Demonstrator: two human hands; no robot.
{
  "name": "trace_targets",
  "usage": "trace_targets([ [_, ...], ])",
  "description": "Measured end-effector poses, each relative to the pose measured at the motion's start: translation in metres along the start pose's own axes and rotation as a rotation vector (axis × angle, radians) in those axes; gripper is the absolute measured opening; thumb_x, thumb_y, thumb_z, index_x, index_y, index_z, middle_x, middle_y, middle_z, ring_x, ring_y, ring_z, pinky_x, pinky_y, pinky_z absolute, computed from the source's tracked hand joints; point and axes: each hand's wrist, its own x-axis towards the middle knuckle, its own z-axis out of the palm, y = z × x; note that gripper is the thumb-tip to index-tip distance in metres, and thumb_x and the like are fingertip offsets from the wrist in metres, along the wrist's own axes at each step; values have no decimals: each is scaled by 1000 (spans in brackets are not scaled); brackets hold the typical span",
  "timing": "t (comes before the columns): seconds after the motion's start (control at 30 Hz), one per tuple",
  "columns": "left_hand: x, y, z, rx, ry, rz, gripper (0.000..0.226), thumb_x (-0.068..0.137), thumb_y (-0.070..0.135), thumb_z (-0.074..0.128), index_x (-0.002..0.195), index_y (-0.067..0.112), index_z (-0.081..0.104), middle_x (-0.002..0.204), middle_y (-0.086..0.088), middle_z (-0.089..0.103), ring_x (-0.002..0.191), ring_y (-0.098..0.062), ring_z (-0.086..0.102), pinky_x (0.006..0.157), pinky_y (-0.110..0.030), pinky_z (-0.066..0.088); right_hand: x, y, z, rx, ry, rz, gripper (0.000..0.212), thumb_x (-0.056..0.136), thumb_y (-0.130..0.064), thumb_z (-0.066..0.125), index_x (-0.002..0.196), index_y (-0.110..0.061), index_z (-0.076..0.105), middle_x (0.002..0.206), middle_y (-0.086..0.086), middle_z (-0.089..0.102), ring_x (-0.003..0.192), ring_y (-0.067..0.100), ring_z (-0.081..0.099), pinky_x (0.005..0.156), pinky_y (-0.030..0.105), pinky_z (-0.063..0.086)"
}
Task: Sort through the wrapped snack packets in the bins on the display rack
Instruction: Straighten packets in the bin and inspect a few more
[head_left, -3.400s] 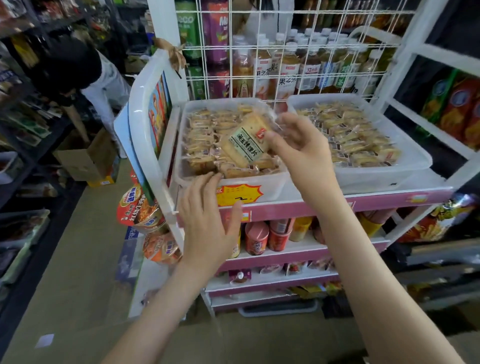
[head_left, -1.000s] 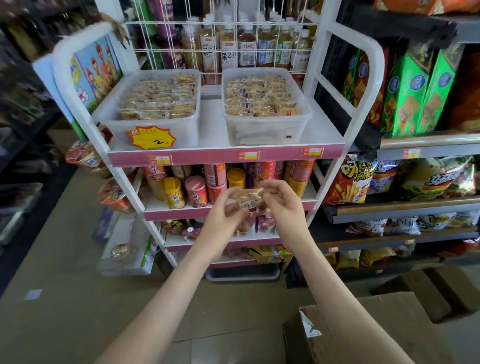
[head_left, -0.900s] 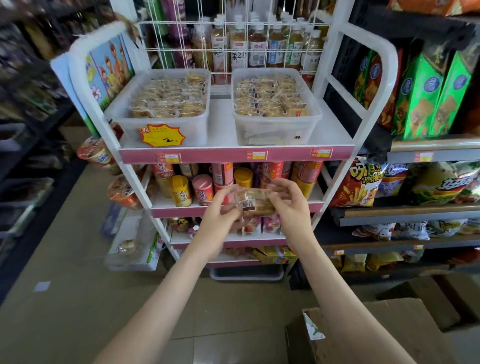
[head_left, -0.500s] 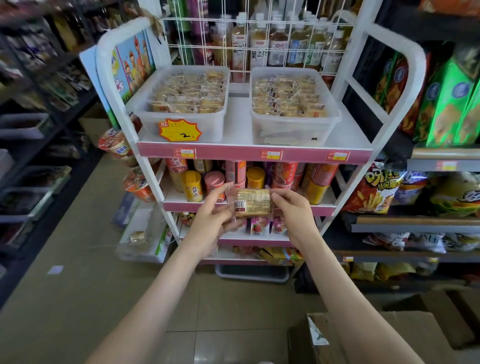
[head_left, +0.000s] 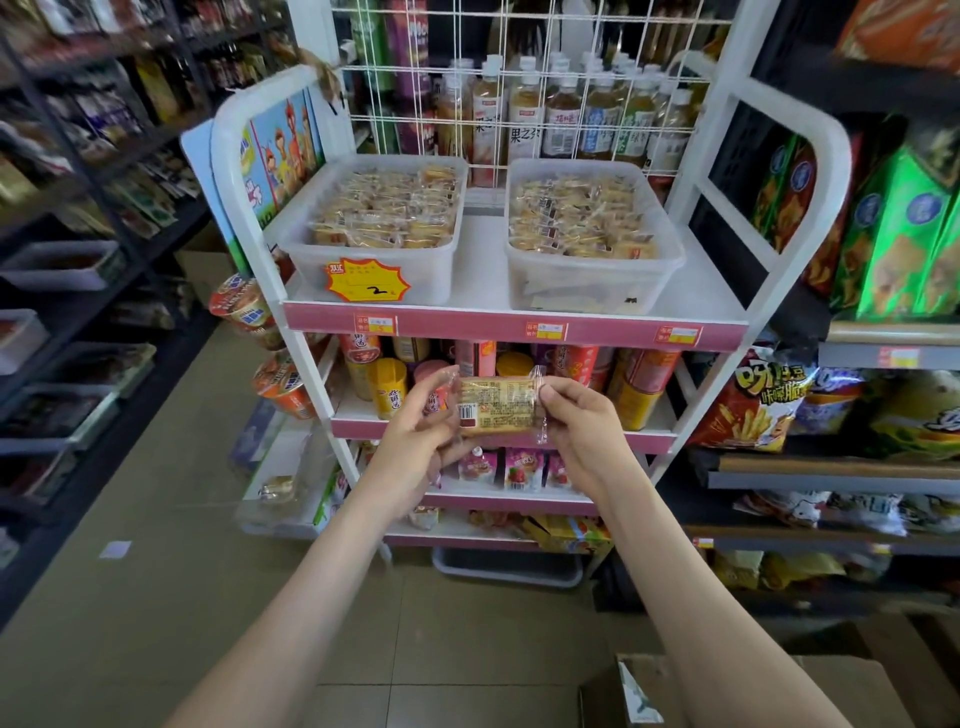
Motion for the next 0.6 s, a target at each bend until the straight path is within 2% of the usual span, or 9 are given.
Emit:
trace_targets([
  [0.17, 2, 22, 3, -74, -29, 31, 27, 98, 8, 47, 122, 19, 55, 122, -13, 64, 104, -26, 68, 77, -31, 59, 8, -17, 9, -39, -13, -63, 16, 97, -4, 49, 93, -4, 65, 93, 12, 70, 89, 26, 64, 87, 42, 53],
  [0.23, 3, 35, 3, -6, -34, 84, 29, 94, 12, 54, 122, 20, 54, 124, -11, 63, 107, -24, 67, 82, -32, 58, 15, -27, 17, -75, -15, -97, 15, 96, -5, 52, 93, -8, 66, 96, 14, 70, 91, 28, 64, 87, 46, 52],
  [0.3, 5, 47, 3, 125, 18, 156, 31, 91, 12, 61, 118, 28, 57, 124, -5, 62, 111, -21, 65, 87, -35, 57, 21, -39, 28, -151, 10, -176, 12, 94, -5, 56, 95, -13, 64, 94, 8, 68, 88, 21, 63, 80, 33, 54],
  [0.37, 5, 61, 5, 269, 127, 250, 33, 90, 14, 65, 117, 33, 57, 123, 2, 60, 112, -14, 62, 86, -33, 57, 23, -51, 40, -355, 78, -344, 17, 90, -6, 61, 102, -18, 57, 95, 2, 62, 82, 9, 57, 74, 15, 48],
  [0.4, 5, 68, 6, 331, 194, 304, 35, 90, 17, 66, 119, 33, 57, 121, 8, 59, 111, -10, 60, 86, -32, 56, 23, -58, 47, -476, 99, -451, 21, 89, -6, 62, 105, -18, 54, 97, 3, 59, 81, 4, 53, 72, 10, 44],
  [0.47, 3, 84, 7, 474, 321, 416, 40, 89, 25, 68, 125, 31, 53, 113, 15, 57, 108, -3, 57, 90, -29, 53, 21, -70, 63, -646, 23, -601, 20, 91, -10, 61, 110, -15, 56, 106, 4, 58, 83, 1, 50, 71, 5, 39],
  [0.5, 1, 92, 9, 548, 365, 472, 41, 89, 27, 68, 126, 30, 52, 109, 17, 56, 103, 4, 56, 88, -22, 50, 20, -75, 72, -697, -45, -627, 23, 93, -15, 59, 115, -15, 57, 112, 3, 58, 85, 0, 51, 72, 3, 38],
  [0.57, -2, 105, 11, 662, 376, 570, 39, 90, 22, 66, 126, 28, 51, 100, 23, 56, 88, 18, 56, 76, -8, 46, 20, -81, 91, -737, -194, -602, 40, 94, -30, 58, 131, -17, 51, 123, -4, 54, 101, 0, 49, 81, 2, 35],
  [0.6, -2, 110, 12, 710, 352, 598, 42, 91, 15, 65, 129, 26, 50, 100, 26, 55, 83, 23, 54, 72, -3, 44, 22, -83, 101, -734, -260, -574, 49, 93, -35, 58, 138, -19, 45, 128, -6, 52, 109, 1, 47, 88, 8, 36],
])
